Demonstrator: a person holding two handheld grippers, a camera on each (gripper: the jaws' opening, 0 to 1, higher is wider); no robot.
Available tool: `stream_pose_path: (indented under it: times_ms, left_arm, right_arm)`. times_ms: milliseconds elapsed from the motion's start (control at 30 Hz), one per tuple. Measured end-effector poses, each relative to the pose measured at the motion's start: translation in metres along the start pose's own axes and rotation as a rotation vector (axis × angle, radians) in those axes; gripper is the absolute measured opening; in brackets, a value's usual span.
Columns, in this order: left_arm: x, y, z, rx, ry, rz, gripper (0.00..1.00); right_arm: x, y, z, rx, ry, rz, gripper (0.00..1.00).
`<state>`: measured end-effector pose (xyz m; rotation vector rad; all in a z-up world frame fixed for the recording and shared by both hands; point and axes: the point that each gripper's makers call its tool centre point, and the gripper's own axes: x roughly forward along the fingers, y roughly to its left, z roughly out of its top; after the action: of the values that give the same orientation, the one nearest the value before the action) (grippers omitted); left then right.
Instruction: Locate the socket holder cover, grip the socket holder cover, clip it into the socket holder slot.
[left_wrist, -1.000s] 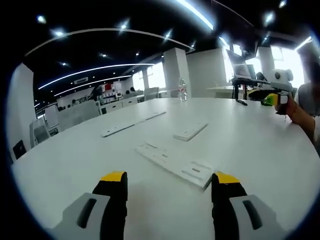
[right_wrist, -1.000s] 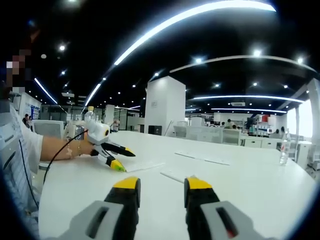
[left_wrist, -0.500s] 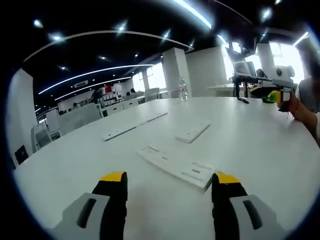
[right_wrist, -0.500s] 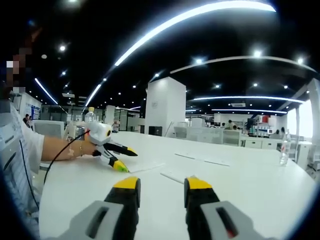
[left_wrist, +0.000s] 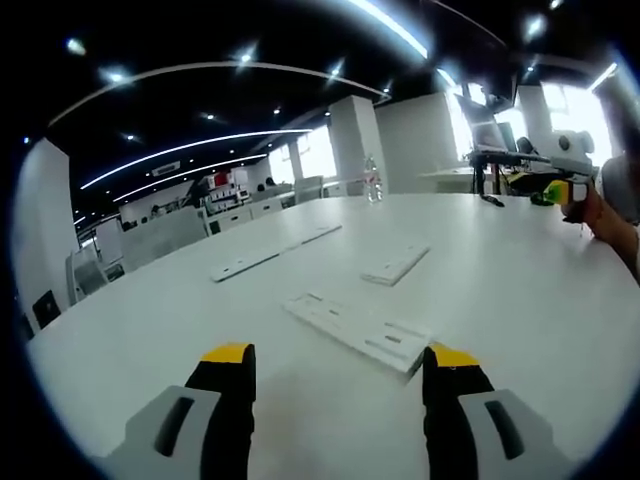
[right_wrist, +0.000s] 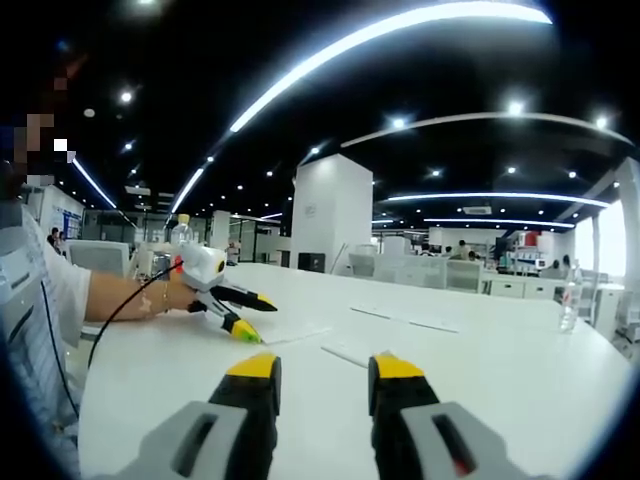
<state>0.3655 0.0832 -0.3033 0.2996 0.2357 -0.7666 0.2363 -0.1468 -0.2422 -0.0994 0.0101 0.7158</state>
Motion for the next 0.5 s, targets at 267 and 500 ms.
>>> stream_pose_path:
  times_ms: [267,500]
  left_arm:
    - [0.0025,0.0039,0.0006,0.013,0.003,0.008,0.67]
    - [0.0038,0.0077,0.0004,0.015,0.003,0.013,0.67]
  right_arm:
    - [0.0003,-0.0008,0.0,0.0,0.001,-0.002,0.36]
    - [0.0006,-0.0003,-0.0003,0.001,0.003,0.0,0.36]
